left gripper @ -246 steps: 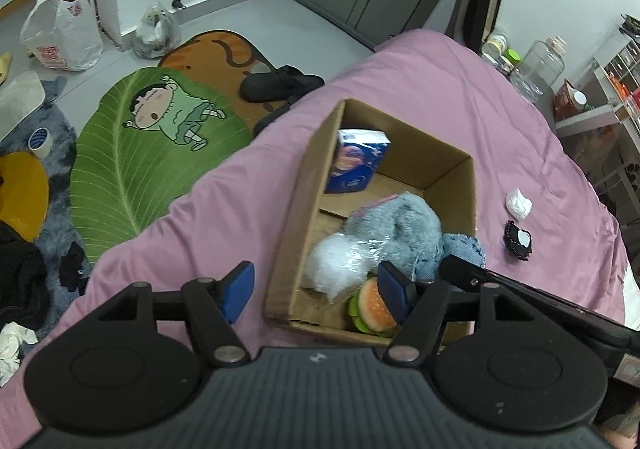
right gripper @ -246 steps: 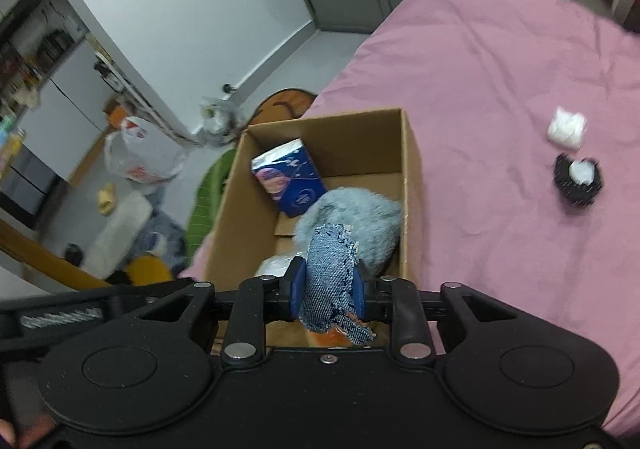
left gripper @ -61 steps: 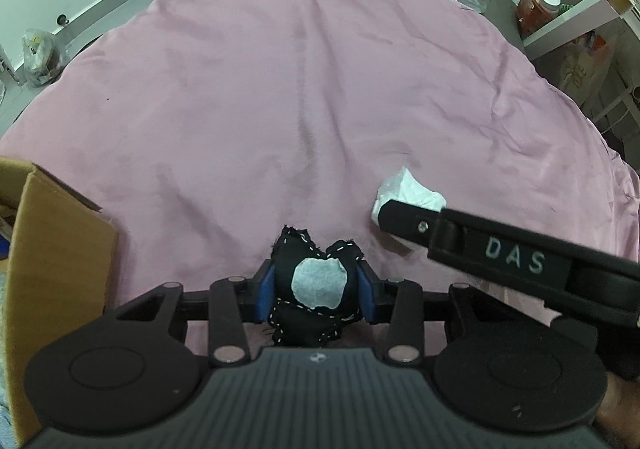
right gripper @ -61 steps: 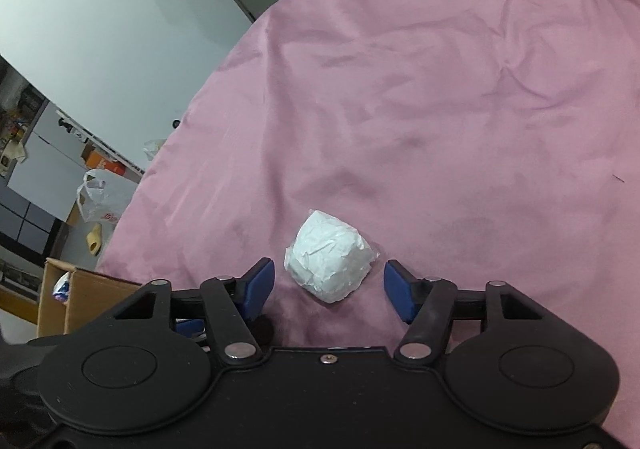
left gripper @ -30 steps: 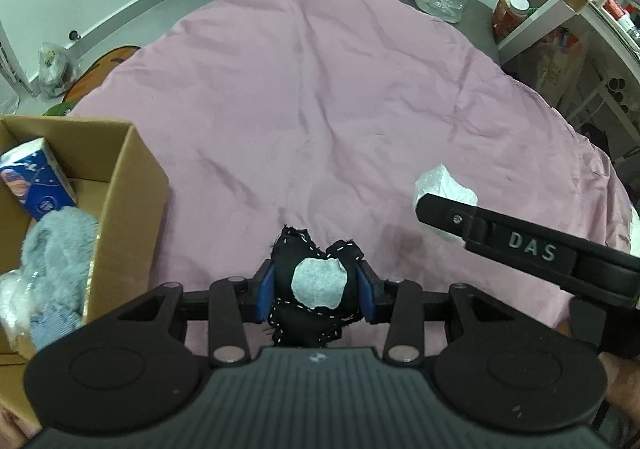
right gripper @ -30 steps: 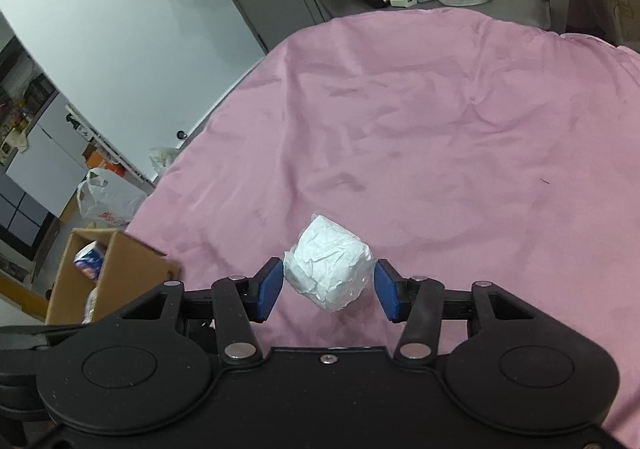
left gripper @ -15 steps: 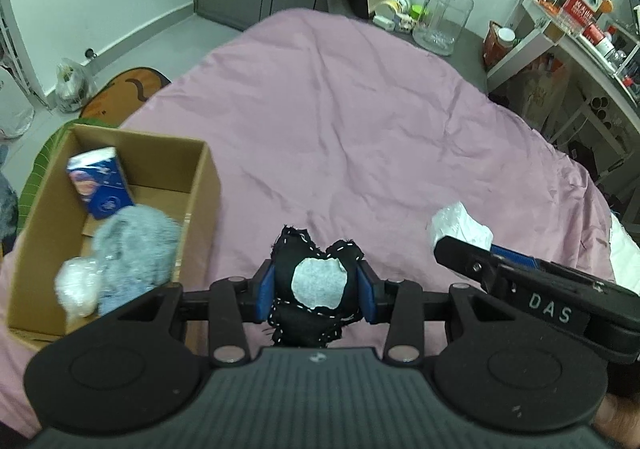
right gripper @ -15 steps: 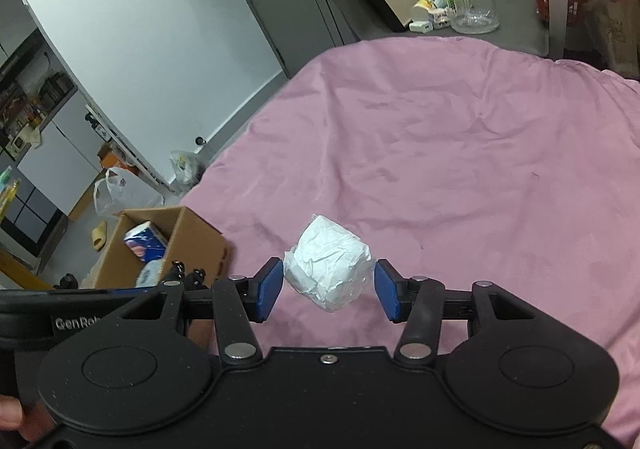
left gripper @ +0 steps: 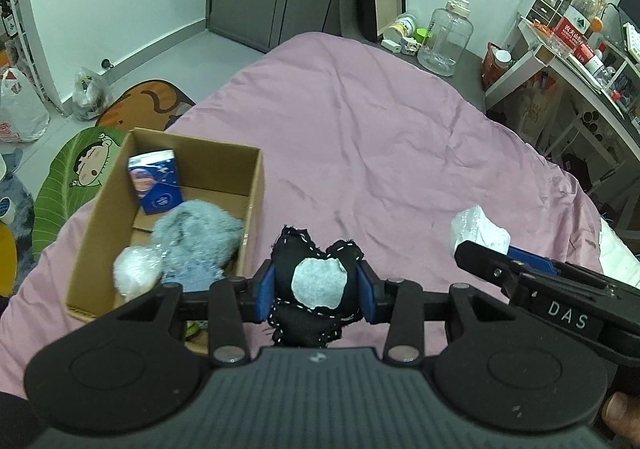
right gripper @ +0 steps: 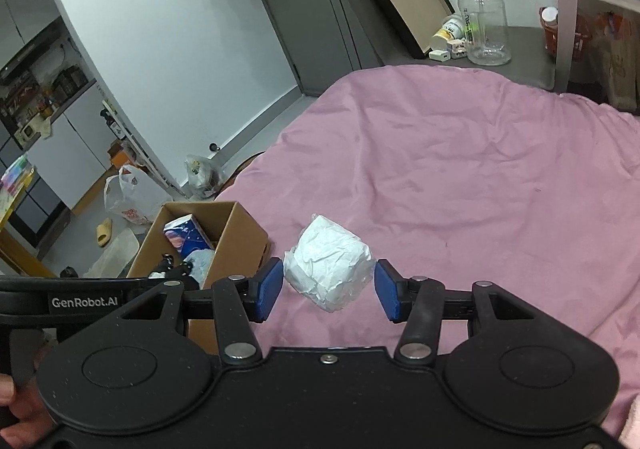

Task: Organize soft objects
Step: 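Carry the plush and tissue wad with both grippers over the cardboard box, then open the left gripper to drop the plush while the right releases the tissue wad into the box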

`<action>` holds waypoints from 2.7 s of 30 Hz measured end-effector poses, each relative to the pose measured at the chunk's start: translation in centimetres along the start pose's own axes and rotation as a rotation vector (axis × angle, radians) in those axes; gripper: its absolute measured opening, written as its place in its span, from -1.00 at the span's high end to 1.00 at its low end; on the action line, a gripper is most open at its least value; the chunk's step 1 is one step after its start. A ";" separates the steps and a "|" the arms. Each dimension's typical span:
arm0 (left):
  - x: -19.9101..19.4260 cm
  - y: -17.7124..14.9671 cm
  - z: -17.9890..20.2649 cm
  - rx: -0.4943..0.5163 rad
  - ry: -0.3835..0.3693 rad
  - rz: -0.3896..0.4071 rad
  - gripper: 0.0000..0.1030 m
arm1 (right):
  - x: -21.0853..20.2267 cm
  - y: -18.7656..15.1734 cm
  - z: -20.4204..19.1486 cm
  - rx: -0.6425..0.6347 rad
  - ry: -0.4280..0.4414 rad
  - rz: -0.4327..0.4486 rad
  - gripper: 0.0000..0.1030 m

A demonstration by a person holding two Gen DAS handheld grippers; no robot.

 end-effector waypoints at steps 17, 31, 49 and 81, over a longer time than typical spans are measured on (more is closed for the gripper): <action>-5.1 0.1 -1.8 0.019 -0.001 0.052 0.20 | -4.2 0.9 -1.5 -0.019 -0.020 0.059 0.03; -7.5 -0.1 -4.9 -0.010 0.012 0.081 0.20 | -5.1 1.1 -4.7 -0.060 -0.025 0.070 0.03; -8.7 1.8 -11.5 -0.068 0.047 0.103 0.20 | -2.5 1.4 -9.6 -0.085 -0.017 0.068 0.03; 2.5 4.8 -16.9 -0.168 0.049 -0.039 0.09 | 5.9 1.6 -13.9 -0.071 0.058 -0.025 0.03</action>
Point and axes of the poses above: each gripper's, at about its wrist camera, not at the fingertips, and x roughly the way its jaws point, z to its right, y to its top, the point moved 5 cm from there along x, roughly the way its jaws point, and after that the axes turned 15 degrees about -y, right-handed, at the moved point
